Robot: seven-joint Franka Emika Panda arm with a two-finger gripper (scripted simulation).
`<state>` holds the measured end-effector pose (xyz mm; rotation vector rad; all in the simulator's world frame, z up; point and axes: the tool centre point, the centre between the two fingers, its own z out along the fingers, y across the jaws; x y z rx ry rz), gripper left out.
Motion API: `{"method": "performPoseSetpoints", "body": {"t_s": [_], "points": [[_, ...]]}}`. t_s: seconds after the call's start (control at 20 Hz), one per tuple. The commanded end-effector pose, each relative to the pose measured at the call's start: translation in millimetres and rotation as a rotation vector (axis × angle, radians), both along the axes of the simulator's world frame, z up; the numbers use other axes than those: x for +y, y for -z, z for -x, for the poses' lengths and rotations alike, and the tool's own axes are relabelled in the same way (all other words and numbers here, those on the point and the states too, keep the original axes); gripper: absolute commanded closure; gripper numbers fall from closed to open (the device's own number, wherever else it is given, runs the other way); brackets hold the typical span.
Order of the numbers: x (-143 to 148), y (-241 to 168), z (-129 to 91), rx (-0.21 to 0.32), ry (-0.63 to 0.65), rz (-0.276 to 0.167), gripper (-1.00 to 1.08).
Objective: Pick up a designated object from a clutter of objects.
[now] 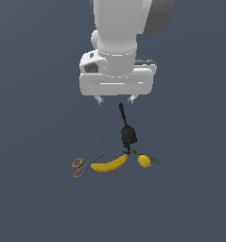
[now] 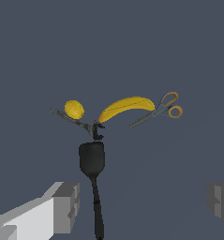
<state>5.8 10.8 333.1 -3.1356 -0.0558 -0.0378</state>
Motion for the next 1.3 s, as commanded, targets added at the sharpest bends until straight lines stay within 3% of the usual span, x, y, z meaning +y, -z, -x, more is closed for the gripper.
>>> {"method": "performPoseSetpoints", "body": {"t_s": [0.0, 0.45, 0.8, 1.25], "points": [[0.0, 0.0, 0.0, 0.000, 0.000, 0.000, -0.92], [4.3, 5.9, -2.3, -0.001, -0.017, 0.031, -0.92], [5.1, 9.2, -1.7, -0.001, -0.019, 0.031, -0.92], [14.4, 48.1, 7.4, 0.002, -0.038, 0.030, -0.92]]}}
